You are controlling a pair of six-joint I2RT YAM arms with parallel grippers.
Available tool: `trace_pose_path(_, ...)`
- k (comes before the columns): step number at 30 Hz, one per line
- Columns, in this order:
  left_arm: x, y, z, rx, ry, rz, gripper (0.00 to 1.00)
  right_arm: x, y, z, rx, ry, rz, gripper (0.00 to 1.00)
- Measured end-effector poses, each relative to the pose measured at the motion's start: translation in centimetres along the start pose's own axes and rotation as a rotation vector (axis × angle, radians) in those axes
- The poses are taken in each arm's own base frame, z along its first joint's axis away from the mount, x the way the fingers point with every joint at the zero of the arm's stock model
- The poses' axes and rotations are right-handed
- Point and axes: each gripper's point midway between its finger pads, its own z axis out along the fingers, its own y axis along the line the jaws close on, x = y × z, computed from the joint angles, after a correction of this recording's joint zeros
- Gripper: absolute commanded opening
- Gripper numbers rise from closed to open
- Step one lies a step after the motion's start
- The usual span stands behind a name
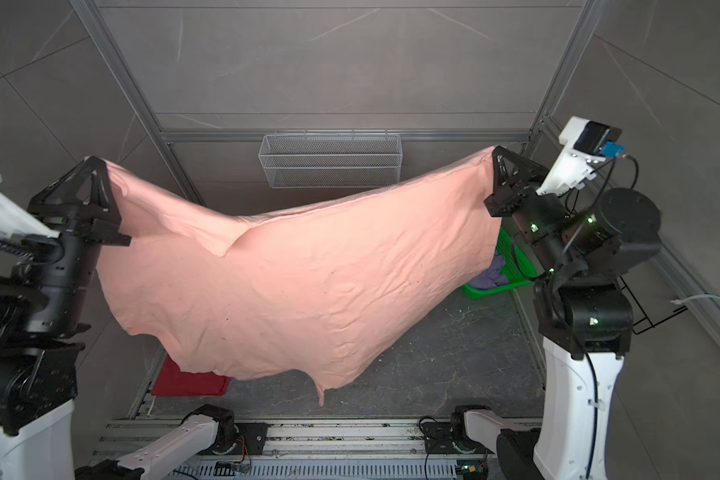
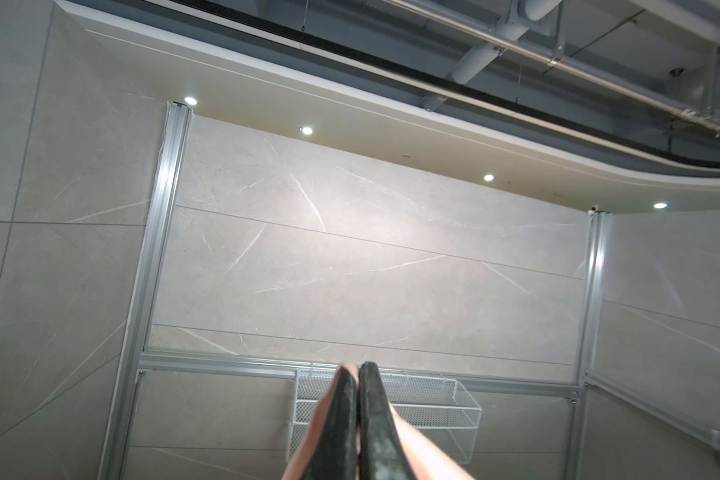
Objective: Fold and stack the t-shirts
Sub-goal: 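Lift the pink t-shirt by its hem high with both grippers, then lay the pink t-shirt down flat, drawing the hem toward the robot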
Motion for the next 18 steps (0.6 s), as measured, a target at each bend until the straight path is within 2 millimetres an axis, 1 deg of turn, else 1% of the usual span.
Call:
trace_pose_path(1, 1.2, 0.1, 1.4, -0.012, 0.022, 0.014, 0.00, 0.7, -0.6, 1.0, 0.007, 0.017, 0.006, 0.02)
trace_pose_path(2, 2.8, 0.3, 3.0, -0.023, 0.053, 0.033, 0.00, 1.9, -1.5, 2.6, 0.018, 0.046, 0.019, 0.02)
trace_pose_path(4, 5.9, 0.7, 5.5, -0.048, 0.111, 0.060, 0.00, 4.3, -3.3, 5.3, 0.040, 0.102, 0.048, 0.01)
trace_pose_path(6, 9.5, 1.3, 8.2, -0.072, 0.176, 0.085, 0.00, 6.6, -4.9, 7.6, 0.060, 0.151, 0.074, 0.01)
trace_pose_path(8, 13.5, 2.6, 10.6, -0.100, 0.249, 0.107, 0.00, 8.8, -6.4, 9.9, 0.078, 0.195, 0.104, 0.01)
trace_pose_path(9, 14.9, 3.4, 11.4, -0.117, 0.273, 0.114, 0.00, 9.6, -6.9, 10.9, 0.082, 0.210, 0.116, 0.01)
trace_pose_path(11, 17.7, 5.6, 13.0, -0.158, 0.322, 0.119, 0.00, 10.8, -7.8, 12.6, 0.086, 0.231, 0.138, 0.01)
trace_pose_path(12, 18.4, 6.5, 13.8, -0.172, 0.333, 0.113, 0.00, 11.1, -8.1, 13.2, 0.085, 0.235, 0.145, 0.01)
trace_pose_path(14, 18.9, 8.9, 15.5, -0.204, 0.331, 0.087, 0.00, 11.0, -8.2, 14.5, 0.076, 0.229, 0.154, 0.01)
trace_pose_path(16, 18.0, 10.8, 16.9, -0.230, 0.301, 0.063, 0.00, 10.3, -7.9, 15.1, 0.060, 0.212, 0.153, 0.01)
trace_pose_path(18, 16.3, 11.7, 17.6, -0.235, 0.263, 0.047, 0.00, 9.3, -7.3, 15.0, 0.044, 0.193, 0.147, 0.01)
